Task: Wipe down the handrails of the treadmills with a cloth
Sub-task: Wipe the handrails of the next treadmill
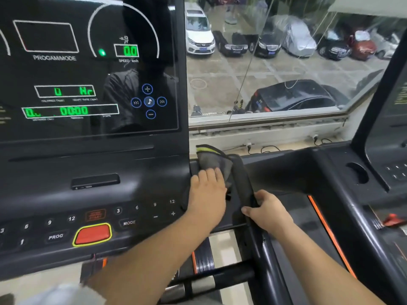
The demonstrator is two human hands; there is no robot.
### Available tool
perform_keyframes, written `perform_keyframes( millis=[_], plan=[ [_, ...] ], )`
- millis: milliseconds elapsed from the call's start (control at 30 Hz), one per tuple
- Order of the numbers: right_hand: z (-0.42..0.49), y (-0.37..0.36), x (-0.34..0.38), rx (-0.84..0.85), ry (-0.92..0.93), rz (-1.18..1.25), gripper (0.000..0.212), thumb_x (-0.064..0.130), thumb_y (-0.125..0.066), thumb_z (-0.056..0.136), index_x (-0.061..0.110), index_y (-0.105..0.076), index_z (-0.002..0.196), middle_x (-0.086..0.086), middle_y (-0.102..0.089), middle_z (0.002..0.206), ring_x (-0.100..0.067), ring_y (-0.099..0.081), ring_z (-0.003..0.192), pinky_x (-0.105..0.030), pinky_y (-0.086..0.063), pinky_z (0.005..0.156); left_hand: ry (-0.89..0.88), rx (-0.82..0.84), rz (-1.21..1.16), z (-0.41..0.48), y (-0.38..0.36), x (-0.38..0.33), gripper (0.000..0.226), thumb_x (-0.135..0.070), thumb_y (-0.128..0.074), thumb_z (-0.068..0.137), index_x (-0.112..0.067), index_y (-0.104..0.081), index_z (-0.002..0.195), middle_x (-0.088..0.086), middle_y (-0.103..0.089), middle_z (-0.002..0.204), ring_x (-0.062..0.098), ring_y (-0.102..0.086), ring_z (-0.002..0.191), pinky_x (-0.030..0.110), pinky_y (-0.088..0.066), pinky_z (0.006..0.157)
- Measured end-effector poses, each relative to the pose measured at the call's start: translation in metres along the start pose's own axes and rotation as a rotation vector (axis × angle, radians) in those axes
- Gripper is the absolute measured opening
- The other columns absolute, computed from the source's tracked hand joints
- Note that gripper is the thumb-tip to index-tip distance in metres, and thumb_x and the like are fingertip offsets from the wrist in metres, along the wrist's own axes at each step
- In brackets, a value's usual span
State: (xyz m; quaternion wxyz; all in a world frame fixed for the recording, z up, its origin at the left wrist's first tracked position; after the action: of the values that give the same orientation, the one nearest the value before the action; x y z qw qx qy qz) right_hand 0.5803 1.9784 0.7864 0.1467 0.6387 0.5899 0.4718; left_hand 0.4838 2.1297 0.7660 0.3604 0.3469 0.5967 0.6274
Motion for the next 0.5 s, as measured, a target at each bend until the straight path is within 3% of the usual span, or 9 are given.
perform_keyframes(
  millis=[167,233,300,400,500],
  plan=[
    [0.005,-0.001,-0.003,0.011,0.014,0.005,0.048,0.044,-0.076,0.069,0.034,-0.06,0.113,0.011,-0.07,0.102,-0.015,-0.068,0.092,-0.046,-0.06,0.084,-0.352,-0.011,-0.128,-0.059,-0.006,0.0,0.052,-0.05,-0.052,0.096,-0.013,-0.059,0.132,0.01,-0.058,0.102,0.029,-0.055,0.087,0.041,-0.047,0.071],
    [0.005,0.0,-0.001,0.002,-0.008,0.01,0.046,0.043,-0.08,0.073,0.032,-0.06,0.113,0.011,-0.069,0.107,-0.016,-0.067,0.096,-0.046,-0.059,0.088,-0.344,-0.049,-0.06,-0.024,-0.004,0.017,0.047,-0.05,-0.049,0.097,-0.018,-0.059,0.131,0.01,-0.059,0.106,0.031,-0.054,0.093,0.042,-0.044,0.076],
    [0.005,-0.001,0.0,0.001,-0.032,0.013,0.049,0.044,-0.082,0.075,0.033,-0.058,0.116,0.012,-0.067,0.112,-0.016,-0.066,0.101,-0.046,-0.057,0.092,-0.225,-0.044,-0.016,0.016,0.001,0.029,0.05,-0.049,-0.045,0.101,-0.021,-0.05,0.142,0.012,-0.056,0.121,0.033,-0.051,0.106,0.045,-0.041,0.086],
    [-0.003,-0.003,0.002,-0.018,-0.038,-0.004,0.061,0.047,-0.077,0.082,0.034,-0.052,0.136,0.014,-0.062,0.117,-0.017,-0.064,0.111,-0.043,-0.054,0.096,-0.01,0.006,-0.1,0.023,0.001,0.019,0.058,-0.047,-0.042,0.105,-0.017,-0.038,0.154,0.014,-0.051,0.13,0.033,-0.049,0.114,0.048,-0.041,0.094],
    [-0.011,-0.006,0.002,-0.057,-0.014,-0.036,0.054,0.046,-0.07,0.088,0.038,-0.051,0.138,0.014,-0.065,0.125,-0.017,-0.063,0.116,-0.037,-0.052,0.09,-0.152,-0.003,-0.174,-0.031,-0.005,-0.015,0.059,-0.045,-0.054,0.099,-0.014,-0.045,0.148,0.013,-0.055,0.116,0.032,-0.051,0.099,0.048,-0.044,0.082]
  ],
)
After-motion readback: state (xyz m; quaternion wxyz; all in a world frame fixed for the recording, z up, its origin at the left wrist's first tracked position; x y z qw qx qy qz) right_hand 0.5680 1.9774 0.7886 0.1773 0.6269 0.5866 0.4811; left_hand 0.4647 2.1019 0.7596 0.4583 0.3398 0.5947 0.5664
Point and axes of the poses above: each hand's wrist, its own z-axis towards the middle knuckle, its own y-axis out of the back of the hand, x = y × z, the point moved 1 cm from there along z, towards the middle knuckle
